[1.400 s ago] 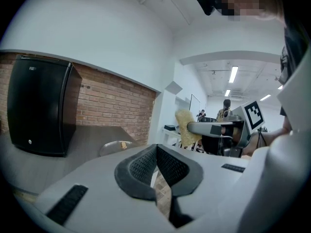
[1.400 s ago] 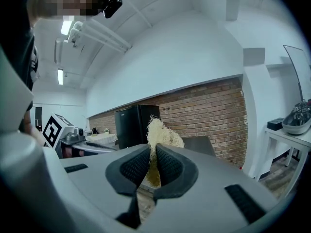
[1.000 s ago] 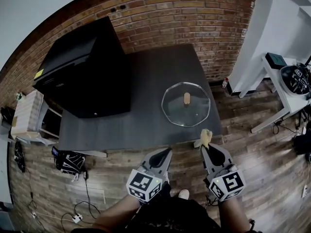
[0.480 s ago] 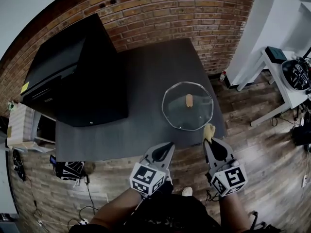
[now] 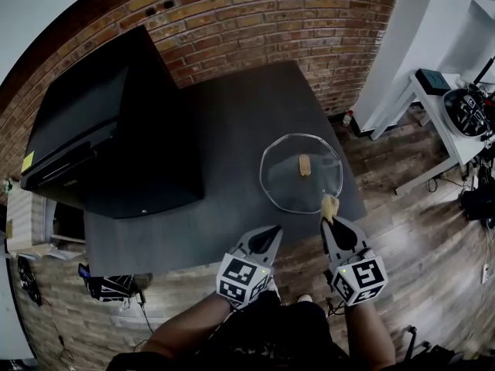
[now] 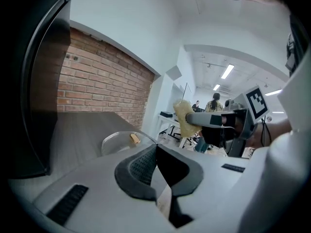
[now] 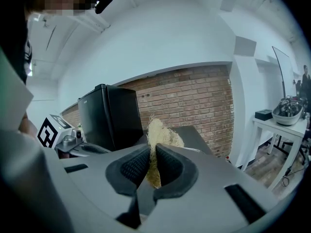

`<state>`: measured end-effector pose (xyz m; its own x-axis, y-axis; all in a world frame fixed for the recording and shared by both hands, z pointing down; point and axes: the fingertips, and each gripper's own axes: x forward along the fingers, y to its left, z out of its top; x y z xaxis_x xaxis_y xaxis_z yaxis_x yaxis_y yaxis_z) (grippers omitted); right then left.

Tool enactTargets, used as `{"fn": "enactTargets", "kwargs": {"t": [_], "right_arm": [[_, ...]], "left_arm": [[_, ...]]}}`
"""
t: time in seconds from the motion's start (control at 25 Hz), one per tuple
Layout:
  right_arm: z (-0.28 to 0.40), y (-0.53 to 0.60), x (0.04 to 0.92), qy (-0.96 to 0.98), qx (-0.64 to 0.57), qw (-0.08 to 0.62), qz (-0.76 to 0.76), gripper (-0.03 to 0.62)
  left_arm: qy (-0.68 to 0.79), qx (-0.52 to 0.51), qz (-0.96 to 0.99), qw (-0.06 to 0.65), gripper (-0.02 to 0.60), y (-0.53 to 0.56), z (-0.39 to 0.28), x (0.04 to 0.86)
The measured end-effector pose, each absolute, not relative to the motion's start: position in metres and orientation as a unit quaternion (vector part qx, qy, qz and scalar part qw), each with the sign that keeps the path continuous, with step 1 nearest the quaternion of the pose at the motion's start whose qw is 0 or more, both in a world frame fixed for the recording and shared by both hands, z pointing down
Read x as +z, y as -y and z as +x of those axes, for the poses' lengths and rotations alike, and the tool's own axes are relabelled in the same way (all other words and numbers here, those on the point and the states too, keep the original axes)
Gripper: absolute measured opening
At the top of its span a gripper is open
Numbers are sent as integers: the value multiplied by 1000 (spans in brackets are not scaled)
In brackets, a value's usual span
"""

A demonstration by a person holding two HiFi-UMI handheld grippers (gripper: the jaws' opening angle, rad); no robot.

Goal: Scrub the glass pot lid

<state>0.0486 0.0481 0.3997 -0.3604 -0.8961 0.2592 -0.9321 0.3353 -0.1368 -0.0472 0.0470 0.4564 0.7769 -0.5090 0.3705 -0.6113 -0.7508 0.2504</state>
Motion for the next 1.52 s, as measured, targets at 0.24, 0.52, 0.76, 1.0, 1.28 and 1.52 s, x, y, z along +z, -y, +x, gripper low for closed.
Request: {"fn": "enactTargets", "kwargs": {"t": [0.24, 0.52, 0.76, 1.0, 1.28, 1.52], "right_arm": [[41, -39, 414, 808, 144, 90, 564, 43], [40, -27, 431, 812, 148, 114, 554, 43], [37, -11, 459, 827, 153, 149, 521, 43], [30, 12, 502, 838, 175, 186, 482, 43], [24, 34, 541, 840, 189, 231, 452, 43], [29, 45, 560, 835, 208, 248, 446, 43]], "left_arm": [[297, 147, 925, 186, 31, -33, -45, 465], [304, 162, 921, 184, 31, -26, -39, 483], [331, 179, 907, 191, 31, -14, -36, 507], [349, 208, 893, 194, 31, 2, -30, 540], [354, 223, 884, 210, 31, 28, -26, 572], [352, 242, 879, 214, 31, 48, -19, 592]]}}
